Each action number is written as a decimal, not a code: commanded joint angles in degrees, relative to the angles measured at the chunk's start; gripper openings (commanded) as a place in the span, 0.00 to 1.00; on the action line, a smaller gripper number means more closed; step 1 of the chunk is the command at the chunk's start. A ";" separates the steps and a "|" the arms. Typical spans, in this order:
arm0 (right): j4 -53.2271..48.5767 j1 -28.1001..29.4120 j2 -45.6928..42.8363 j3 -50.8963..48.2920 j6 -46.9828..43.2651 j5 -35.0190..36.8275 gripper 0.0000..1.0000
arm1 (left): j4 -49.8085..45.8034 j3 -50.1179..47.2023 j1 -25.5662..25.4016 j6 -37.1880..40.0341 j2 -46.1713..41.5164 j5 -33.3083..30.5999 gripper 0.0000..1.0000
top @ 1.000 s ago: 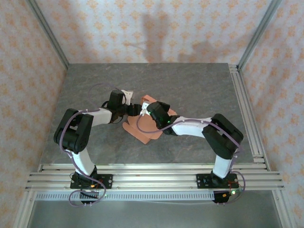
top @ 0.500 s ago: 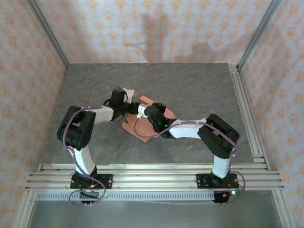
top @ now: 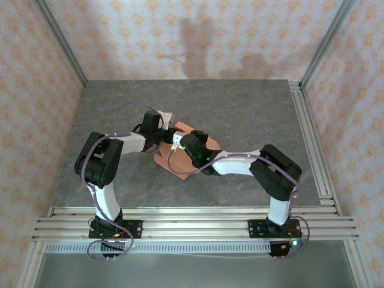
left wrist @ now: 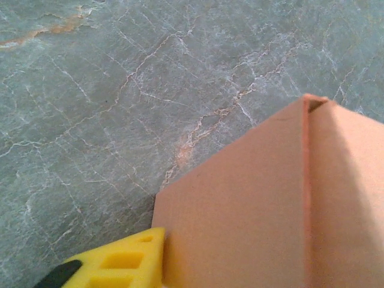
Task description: Fold the paper box
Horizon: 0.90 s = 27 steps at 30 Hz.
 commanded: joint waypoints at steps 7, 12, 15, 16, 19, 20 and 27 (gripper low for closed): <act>-5.35 1.67 -0.95 0.53 5.71 -2.57 0.12 | 0.42 0.78 -0.07 0.46 -0.06 -2.52 0.12; -11.06 1.55 -4.99 -0.01 13.40 -9.40 0.50 | -1.33 0.89 -0.07 1.33 -0.80 -3.57 0.12; -13.95 1.49 -9.21 -1.07 20.41 -15.68 0.65 | -2.26 0.84 -0.15 2.29 -1.44 -4.62 0.12; -14.33 1.40 -10.52 -1.61 22.45 -17.68 0.68 | -2.31 0.69 -0.16 2.46 -1.61 -4.82 0.12; -14.53 0.31 -16.24 -3.32 31.80 -26.03 0.73 | -2.10 0.42 -0.43 2.95 -2.13 -5.57 0.12; -13.46 -0.19 -18.53 -4.24 35.24 -29.42 0.74 | -1.90 0.28 -0.71 3.20 -2.33 -6.15 0.12; -4.25 -7.79 -28.61 -9.25 55.75 -40.84 0.75 | 1.61 -1.15 -2.22 3.87 -2.60 -8.32 0.12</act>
